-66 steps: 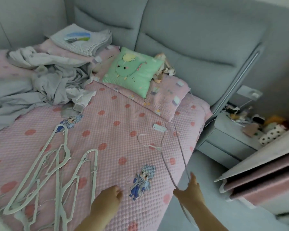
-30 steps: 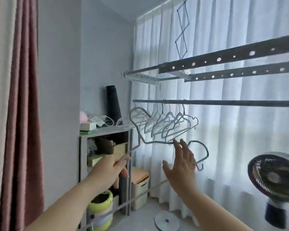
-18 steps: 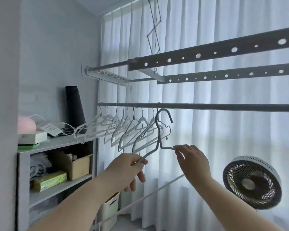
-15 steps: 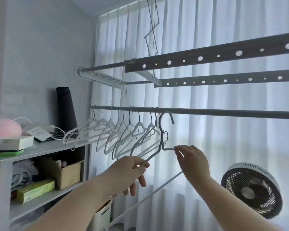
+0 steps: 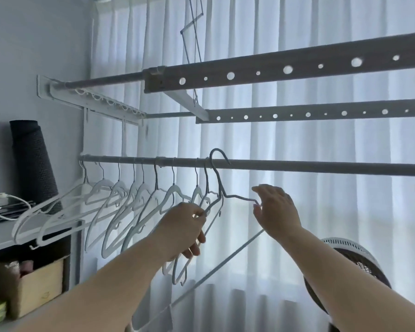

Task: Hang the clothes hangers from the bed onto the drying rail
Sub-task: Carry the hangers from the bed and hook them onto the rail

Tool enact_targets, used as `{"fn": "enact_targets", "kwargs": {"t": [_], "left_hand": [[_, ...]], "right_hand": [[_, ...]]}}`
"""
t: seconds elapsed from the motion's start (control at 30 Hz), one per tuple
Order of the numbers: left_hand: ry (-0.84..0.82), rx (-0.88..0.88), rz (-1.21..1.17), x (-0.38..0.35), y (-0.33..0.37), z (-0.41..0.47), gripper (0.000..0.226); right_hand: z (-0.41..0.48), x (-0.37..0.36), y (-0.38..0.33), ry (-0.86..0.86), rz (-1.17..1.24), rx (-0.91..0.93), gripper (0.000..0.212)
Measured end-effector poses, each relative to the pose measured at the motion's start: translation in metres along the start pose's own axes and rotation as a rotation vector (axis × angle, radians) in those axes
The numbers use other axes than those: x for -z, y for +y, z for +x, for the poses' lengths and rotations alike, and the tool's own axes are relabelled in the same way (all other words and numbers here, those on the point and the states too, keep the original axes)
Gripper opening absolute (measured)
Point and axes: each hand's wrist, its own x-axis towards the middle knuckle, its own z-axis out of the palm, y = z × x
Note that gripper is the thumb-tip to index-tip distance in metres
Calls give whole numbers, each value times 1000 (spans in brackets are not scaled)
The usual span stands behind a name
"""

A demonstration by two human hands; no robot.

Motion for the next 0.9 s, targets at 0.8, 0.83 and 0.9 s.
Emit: {"fn": "enact_targets", "kwargs": {"t": [0.8, 0.83, 0.9], "left_hand": [[51, 130, 173, -58, -2, 106, 42], [55, 137, 180, -58, -2, 106, 41], [63, 147, 190, -59, -2, 104, 39]], "right_hand": [[59, 9, 71, 20, -263, -42, 60], [58, 9, 71, 17, -263, -35, 61], [57, 9, 72, 19, -259, -23, 62]]}}
